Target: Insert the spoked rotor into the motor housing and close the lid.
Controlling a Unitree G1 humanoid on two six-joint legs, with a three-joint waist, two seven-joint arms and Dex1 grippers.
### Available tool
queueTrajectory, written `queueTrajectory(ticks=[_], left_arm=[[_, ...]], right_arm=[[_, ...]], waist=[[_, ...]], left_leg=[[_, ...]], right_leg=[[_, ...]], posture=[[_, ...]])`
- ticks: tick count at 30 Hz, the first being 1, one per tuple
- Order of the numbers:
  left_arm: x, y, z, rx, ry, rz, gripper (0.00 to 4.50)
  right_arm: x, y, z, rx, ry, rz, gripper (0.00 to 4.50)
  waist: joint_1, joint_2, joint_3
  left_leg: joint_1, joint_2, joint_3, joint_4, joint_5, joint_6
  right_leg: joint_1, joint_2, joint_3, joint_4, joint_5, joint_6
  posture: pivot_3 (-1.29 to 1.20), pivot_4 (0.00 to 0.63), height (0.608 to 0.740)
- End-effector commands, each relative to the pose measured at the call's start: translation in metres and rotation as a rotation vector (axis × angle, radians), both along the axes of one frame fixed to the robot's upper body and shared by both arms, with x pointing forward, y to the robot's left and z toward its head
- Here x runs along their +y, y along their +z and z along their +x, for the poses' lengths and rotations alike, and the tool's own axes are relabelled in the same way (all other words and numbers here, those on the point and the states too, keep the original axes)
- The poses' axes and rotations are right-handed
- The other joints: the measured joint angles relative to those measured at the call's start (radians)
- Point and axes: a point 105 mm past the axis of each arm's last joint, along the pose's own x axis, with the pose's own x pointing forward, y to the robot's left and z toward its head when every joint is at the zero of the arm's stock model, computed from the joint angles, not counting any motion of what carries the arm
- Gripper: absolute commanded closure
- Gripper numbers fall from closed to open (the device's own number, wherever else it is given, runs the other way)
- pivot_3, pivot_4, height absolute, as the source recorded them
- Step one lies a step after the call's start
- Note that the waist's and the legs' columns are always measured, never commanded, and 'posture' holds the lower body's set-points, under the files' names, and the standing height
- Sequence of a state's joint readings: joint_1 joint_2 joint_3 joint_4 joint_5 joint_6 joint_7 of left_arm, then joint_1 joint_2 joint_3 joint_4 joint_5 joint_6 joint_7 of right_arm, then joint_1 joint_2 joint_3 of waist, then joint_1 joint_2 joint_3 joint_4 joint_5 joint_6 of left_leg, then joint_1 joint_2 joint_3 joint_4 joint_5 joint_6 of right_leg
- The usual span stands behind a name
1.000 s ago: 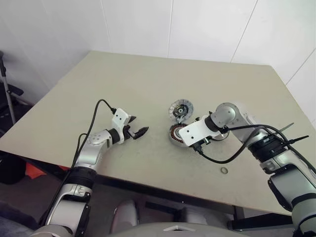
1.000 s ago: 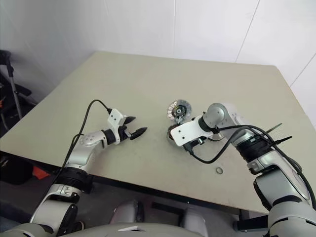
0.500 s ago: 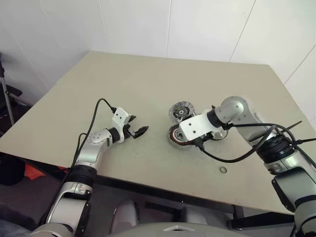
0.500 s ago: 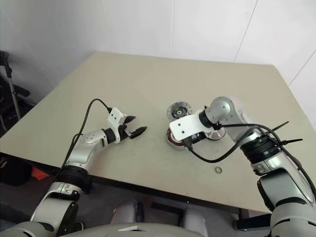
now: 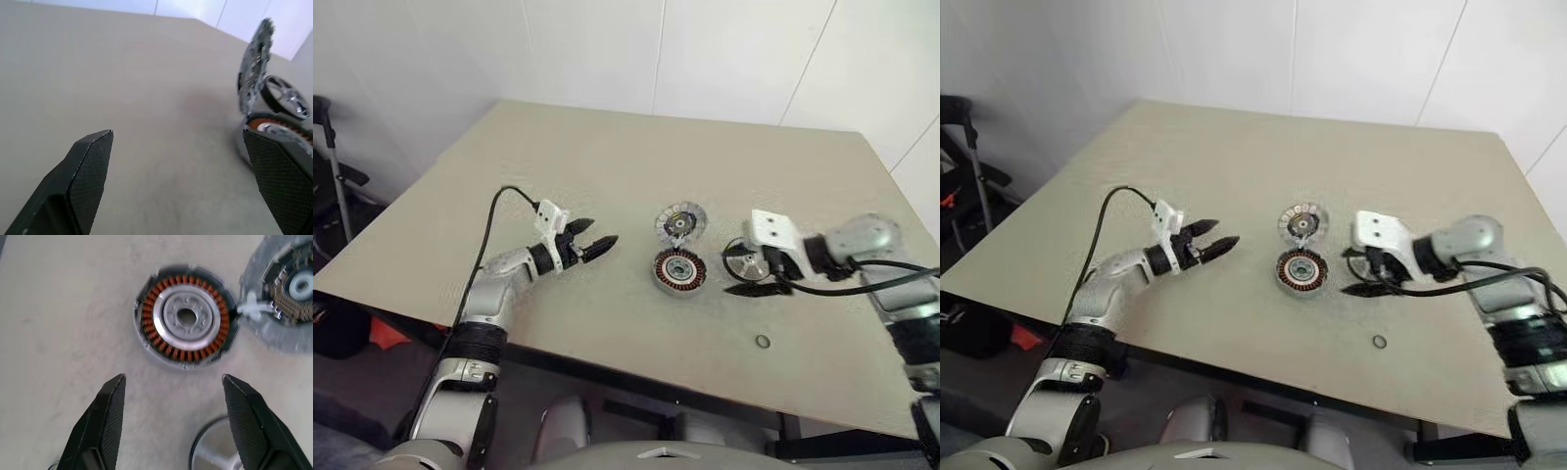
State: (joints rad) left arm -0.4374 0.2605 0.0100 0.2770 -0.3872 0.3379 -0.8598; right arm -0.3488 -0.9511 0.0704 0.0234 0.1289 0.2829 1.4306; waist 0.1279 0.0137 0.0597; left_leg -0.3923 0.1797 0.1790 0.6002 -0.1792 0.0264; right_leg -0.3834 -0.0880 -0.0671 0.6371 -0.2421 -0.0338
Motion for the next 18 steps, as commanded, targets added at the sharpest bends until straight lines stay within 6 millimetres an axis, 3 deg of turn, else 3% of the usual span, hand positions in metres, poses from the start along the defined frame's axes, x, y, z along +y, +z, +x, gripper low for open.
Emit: queueTrajectory(ticks=[1, 5, 9, 18], left_arm=[[-0.001, 0.015, -0.002, -0.024, -0.037, -0.024, 0.0], [-0.004, 0.011, 0.001, -0.015, -0.043, 0.002, 0.0], [-0.008, 0.006, 0.0, -0.007, -0.053, 0.027, 0.0], [-0.007, 0.003, 0.0, -0.01, -0.054, 0.059, 0.0]], right_arm=[[-0.008, 0.015, -0.011, 0.019, -0.016, 0.04, 0.97], [-0.012, 0.008, -0.033, 0.082, -0.011, 0.056, 0.97], [-0.019, -0.015, -0.051, 0.09, 0.02, -0.027, 0.97], [-0.028, -0.048, -0.057, 0.068, 0.016, -0.123, 0.97]], waist=[[-0.003, 0.0, 0.0], [-0.002, 0.0, 0.0], [-0.001, 0.001, 0.0], [-0.004, 0.001, -0.001]], left_leg=[[0.001, 0.0, 0.0, -0.001, 0.0, 0.0], [0.007, 0.0, 0.001, -0.002, 0.001, -0.001], [0.014, 0.0, 0.0, -0.008, 0.001, -0.001], [0.013, -0.001, 0.001, -0.01, -0.002, 0.003]], right_leg=[[0.0, 0.0, 0.0, 0.0, 0.0, 0.0], [0.004, 0.0, 0.0, -0.001, -0.003, 0.005], [0.016, 0.001, -0.001, -0.014, -0.005, 0.009], [0.02, 0.001, -0.001, -0.027, -0.001, 0.003]], posture=[[0.0, 0.0, 0.74], [0.0, 0.0, 0.74], [0.0, 0.0, 0.74], [0.0, 0.0, 0.74]])
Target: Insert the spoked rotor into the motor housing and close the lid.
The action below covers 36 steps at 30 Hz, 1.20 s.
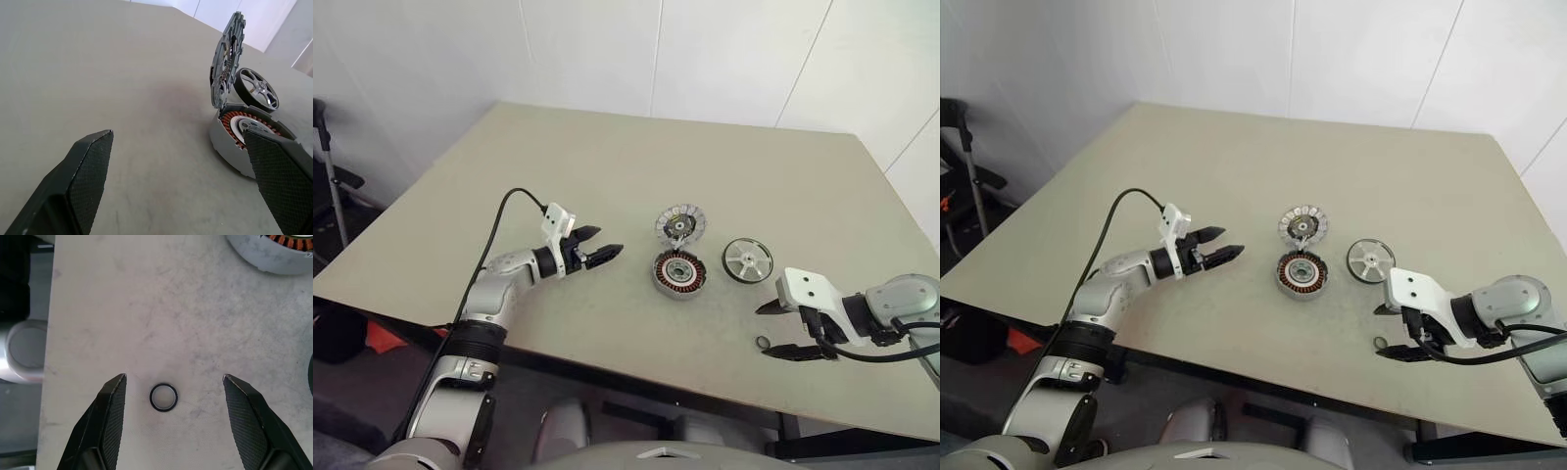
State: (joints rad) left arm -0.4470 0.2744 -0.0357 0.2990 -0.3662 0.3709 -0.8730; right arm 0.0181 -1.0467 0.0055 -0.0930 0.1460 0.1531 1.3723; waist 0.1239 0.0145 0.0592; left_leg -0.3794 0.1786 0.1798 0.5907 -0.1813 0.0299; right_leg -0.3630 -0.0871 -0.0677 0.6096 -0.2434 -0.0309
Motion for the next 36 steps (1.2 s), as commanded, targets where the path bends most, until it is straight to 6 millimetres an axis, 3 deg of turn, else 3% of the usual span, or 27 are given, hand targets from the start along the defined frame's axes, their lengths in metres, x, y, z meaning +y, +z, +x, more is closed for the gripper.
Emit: queueTrajectory(ticks=[1, 14, 17, 20, 36], left_arm=[[-0.001, 0.014, 0.004, -0.062, -0.011, 0.008, 0.0], [0.004, 0.013, 0.006, -0.067, -0.001, 0.039, 0.0], [0.004, 0.012, 0.007, -0.069, 0.001, 0.041, 0.0], [0.003, 0.012, 0.007, -0.071, 0.0, 0.041, 0.0], [0.005, 0.013, 0.008, -0.076, 0.002, 0.047, 0.0]], right_arm=[[-0.005, -0.004, 0.002, -0.035, 0.007, -0.041, 0.97], [0.001, 0.002, -0.004, 0.019, 0.014, -0.055, 0.97], [0.002, 0.001, -0.002, 0.027, 0.005, -0.06, 1.6], [0.002, -0.002, -0.002, 0.033, 0.004, -0.066, 2.58], [-0.007, -0.013, -0.009, 0.044, -0.007, -0.106, 2.58]], waist=[[0.0, 0.0, 0.0], [0.002, 0.001, 0.0], [0.003, 0.001, 0.0], [0.003, 0.001, 0.0], [0.003, 0.001, -0.001]], left_leg=[[0.0, 0.0, 0.0, -0.001, 0.0, 0.0], [0.0, -0.001, 0.0, -0.008, 0.0, 0.0], [0.0, -0.001, 0.0, -0.008, 0.0, 0.0], [0.0, -0.001, 0.0, -0.008, 0.001, -0.001], [0.001, -0.001, -0.001, -0.008, 0.001, -0.001]], right_leg=[[0.0, 0.0, 0.0, 0.0, 0.0, 0.0], [-0.001, 0.0, -0.002, 0.0, 0.001, 0.0], [-0.001, 0.0, -0.002, 0.0, 0.001, 0.0], [-0.001, 0.0, -0.003, 0.0, 0.001, 0.0], [0.0, 0.0, -0.003, 0.0, 0.001, 0.0]], posture=[[0.0, 0.0, 0.74], [0.0, 0.0, 0.74], [0.0, 0.0, 0.74], [0.0, 0.0, 0.74], [0.0, 0.0, 0.74]])
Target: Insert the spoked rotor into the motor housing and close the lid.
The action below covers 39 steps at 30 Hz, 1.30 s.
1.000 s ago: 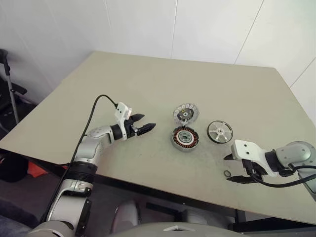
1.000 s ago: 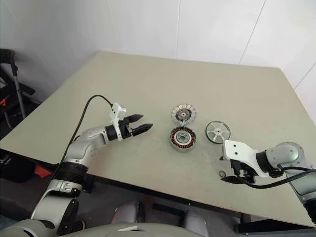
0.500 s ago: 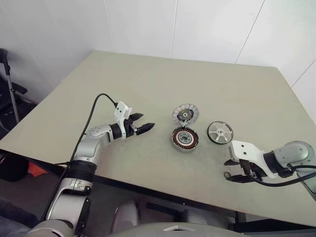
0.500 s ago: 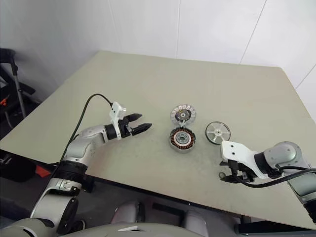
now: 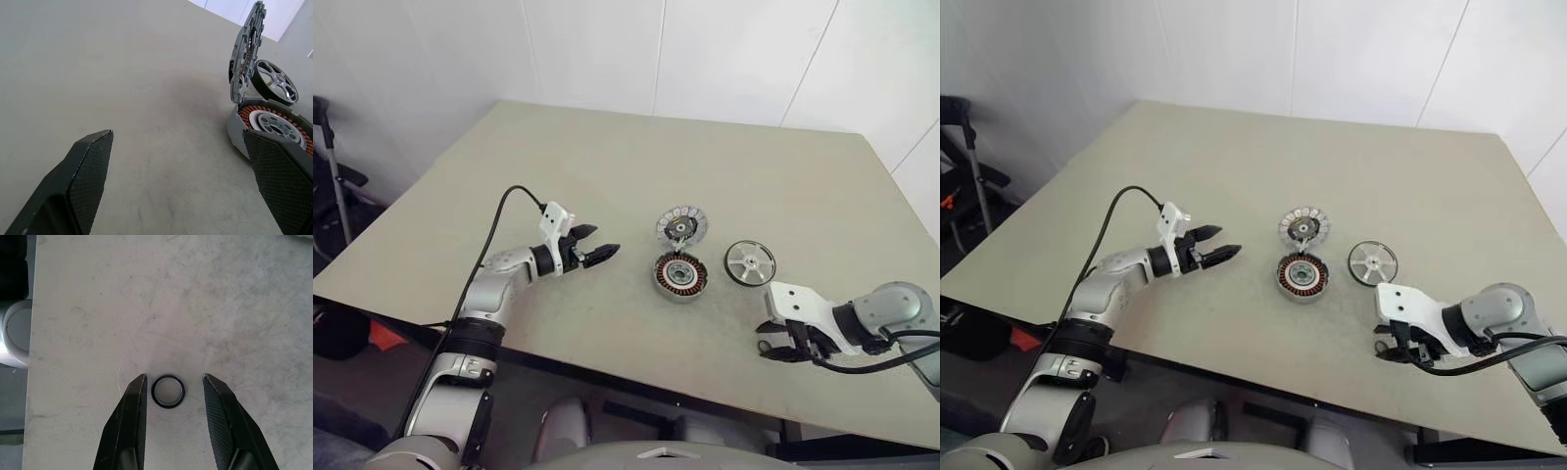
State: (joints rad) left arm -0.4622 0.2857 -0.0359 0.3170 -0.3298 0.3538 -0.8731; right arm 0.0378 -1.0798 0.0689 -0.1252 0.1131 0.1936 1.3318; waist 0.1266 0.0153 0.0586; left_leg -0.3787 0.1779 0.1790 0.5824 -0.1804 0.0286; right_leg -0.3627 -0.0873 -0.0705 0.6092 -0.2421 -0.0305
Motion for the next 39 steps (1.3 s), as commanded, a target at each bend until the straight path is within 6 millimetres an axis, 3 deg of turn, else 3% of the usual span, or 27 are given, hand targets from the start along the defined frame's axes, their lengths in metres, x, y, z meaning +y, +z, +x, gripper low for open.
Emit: queueTrajectory(ticks=[1, 6, 12, 21, 27, 32, 36, 39], left_arm=[[0.0, 0.014, 0.004, -0.058, -0.01, 0.003, 0.0], [0.001, 0.014, 0.004, -0.058, -0.009, 0.007, 0.0], [0.002, 0.014, 0.005, -0.06, -0.006, 0.011, 0.0], [0.002, 0.014, 0.005, -0.062, -0.005, 0.012, 0.0], [0.002, 0.013, 0.006, -0.062, 0.0, 0.014, 0.0], [0.0, 0.015, 0.008, -0.066, 0.001, 0.009, 0.0], [-0.002, 0.016, 0.008, -0.07, -0.001, 0.002, 0.0], [-0.003, 0.015, 0.007, -0.073, 0.002, 0.0, 0.0]], right_arm=[[-0.008, -0.002, -0.002, 0.0, -0.005, -0.041, 2.58], [-0.014, -0.009, -0.004, 0.008, -0.011, -0.057, 2.58], [-0.018, -0.014, -0.005, 0.02, -0.017, -0.06, 3.94], [-0.014, -0.008, 0.003, -0.034, -0.003, -0.053, 3.94], [0.026, 0.039, 0.034, -0.189, 0.041, 0.055, 3.94], [0.058, 0.064, 0.069, -0.302, 0.079, 0.083, 3.94], [0.083, 0.068, 0.082, -0.306, 0.135, 0.121, 3.94], [0.098, 0.056, 0.089, -0.29, 0.184, 0.114, 3.94]], waist=[[0.0, 0.0, 0.0], [0.001, 0.0, 0.0], [0.001, 0.0, 0.0], [0.0, -0.003, -0.001], [-0.011, -0.001, -0.002], [-0.018, 0.0, -0.002], [-0.016, 0.0, -0.002], [-0.015, 0.0, -0.002]], left_leg=[[0.0, 0.0, 0.0, 0.0, 0.0, 0.0], [0.002, 0.0, 0.0, 0.0, 0.0, 0.0], [0.01, -0.001, 0.0, 0.0, 0.0, 0.0], [0.011, -0.004, -0.001, 0.0, 0.0, 0.0], [0.011, -0.004, 0.0, 0.0, 0.0, 0.0], [0.011, -0.003, -0.001, -0.001, 0.001, -0.001], [0.007, -0.004, -0.001, -0.002, 0.0, -0.001], [0.0, -0.004, -0.001, -0.001, 0.001, 0.0]], right_leg=[[0.0, 0.0, 0.0, 0.0, 0.0, 0.0], [0.003, 0.0, 0.0, -0.001, 0.0, 0.0], [0.011, -0.001, 0.0, -0.003, 0.0, 0.001], [0.012, -0.003, 0.001, -0.003, -0.001, 0.001], [0.009, -0.003, 0.002, -0.002, -0.001, 0.001], [0.008, -0.002, 0.001, 0.0, 0.0, 0.001], [0.006, -0.003, 0.001, 0.002, 0.0, 0.0], [-0.002, -0.003, 0.001, 0.005, 0.0, 0.0]], posture=[[0.0, 0.0, 0.74], [0.0, 0.0, 0.74], [0.0, 0.0, 0.74], [0.0, 0.0, 0.74], [0.0, 0.0, 0.74], [0.0, 0.0, 0.74], [0.0, 0.0, 0.74], [0.0, 0.0, 0.74]])
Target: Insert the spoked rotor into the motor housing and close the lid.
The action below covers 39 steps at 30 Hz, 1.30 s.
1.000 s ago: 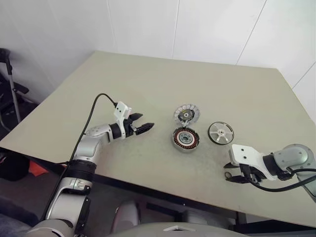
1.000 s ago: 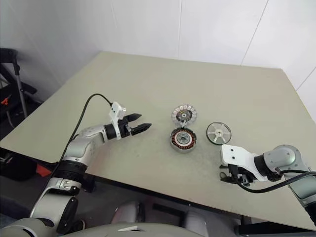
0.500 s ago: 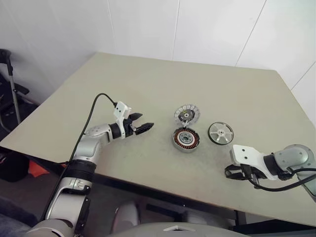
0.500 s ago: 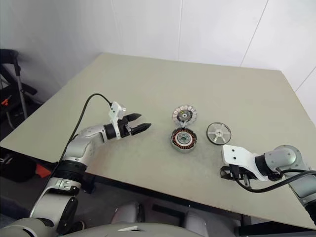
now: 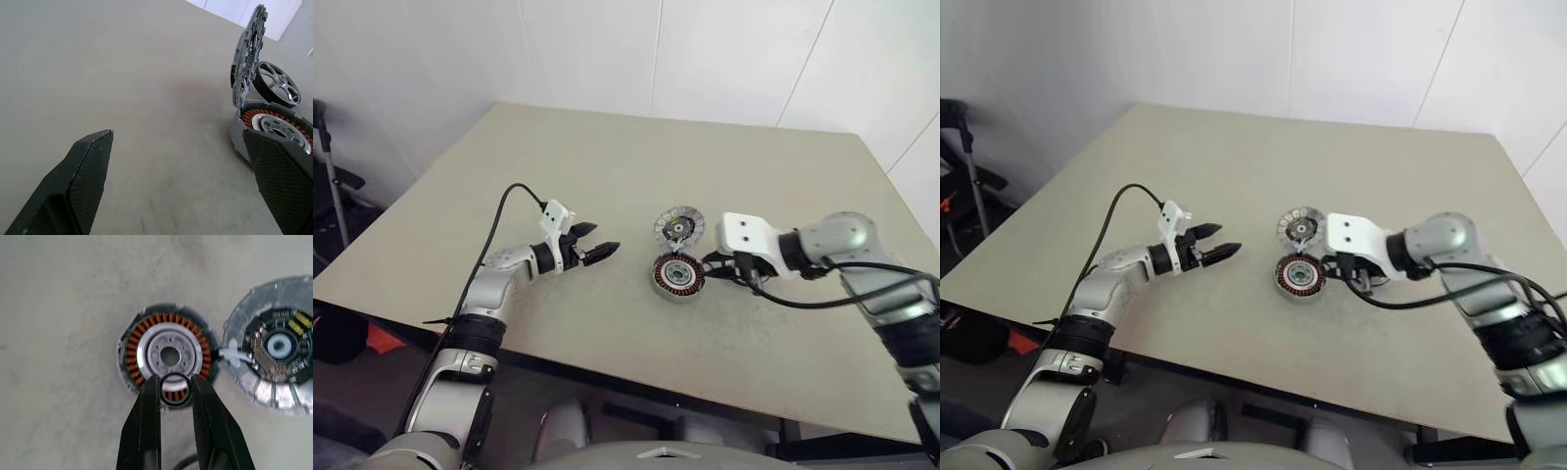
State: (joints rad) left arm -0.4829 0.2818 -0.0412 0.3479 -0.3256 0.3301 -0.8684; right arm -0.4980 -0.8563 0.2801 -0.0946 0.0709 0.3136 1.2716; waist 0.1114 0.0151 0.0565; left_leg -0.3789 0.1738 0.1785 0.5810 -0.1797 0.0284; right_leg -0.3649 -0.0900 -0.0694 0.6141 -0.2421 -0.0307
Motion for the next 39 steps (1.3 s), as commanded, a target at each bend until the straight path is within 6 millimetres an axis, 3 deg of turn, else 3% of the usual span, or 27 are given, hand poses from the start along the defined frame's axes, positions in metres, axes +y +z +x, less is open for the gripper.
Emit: queueTrajectory(ticks=[1, 9, 20, 27, 39], left_arm=[[-0.001, 0.014, 0.002, -0.061, 0.0, -0.004, 0.0], [0.006, 0.014, 0.0, -0.071, 0.03, 0.003, 0.0], [0.008, 0.012, -0.003, -0.069, 0.045, 0.006, 0.0], [0.007, 0.009, -0.002, -0.065, 0.048, 0.014, 0.0], [0.009, 0.007, -0.003, -0.059, 0.054, 0.019, 0.0]], right_arm=[[0.01, -0.009, 0.007, 0.002, 0.04, -0.028, 3.94], [0.008, -0.035, 0.024, -0.001, 0.045, -0.08, 3.94], [0.02, -0.022, 0.034, -0.049, 0.075, -0.068, 3.94], [0.031, -0.013, 0.037, -0.07, 0.091, -0.043, 3.94], [0.028, -0.023, 0.032, -0.049, 0.094, -0.063, 3.94]], waist=[[0.0, 0.0, 0.0], [-0.007, 0.0, 0.0], [-0.019, -0.001, 0.001], [-0.013, -0.001, 0.001], [-0.013, -0.001, 0.001]], left_leg=[[-0.002, 0.0, 0.0, 0.001, 0.001, 0.001], [-0.003, 0.0, 0.0, 0.004, 0.001, -0.002], [0.006, 0.001, 0.0, 0.003, 0.002, -0.004], [-0.001, 0.0, 0.0, 0.002, 0.002, -0.004], [-0.002, 0.0, 0.0, 0.003, 0.002, -0.003]], right_leg=[[-0.003, 0.0, 0.0, 0.002, 0.0, 0.0], [-0.005, -0.001, 0.0, 0.006, 0.0, 0.0], [0.001, 0.001, 0.002, 0.008, 0.0, 0.0], [-0.006, 0.001, 0.002, 0.009, 0.0, -0.001], [-0.006, 0.0, 0.002, 0.009, 0.0, -0.001]], posture=[[0.0, 0.0, 0.74], [0.0, 0.0, 0.74], [0.0, 0.0, 0.74], [0.0, 0.0, 0.74], [0.0, 0.0, 0.74]])
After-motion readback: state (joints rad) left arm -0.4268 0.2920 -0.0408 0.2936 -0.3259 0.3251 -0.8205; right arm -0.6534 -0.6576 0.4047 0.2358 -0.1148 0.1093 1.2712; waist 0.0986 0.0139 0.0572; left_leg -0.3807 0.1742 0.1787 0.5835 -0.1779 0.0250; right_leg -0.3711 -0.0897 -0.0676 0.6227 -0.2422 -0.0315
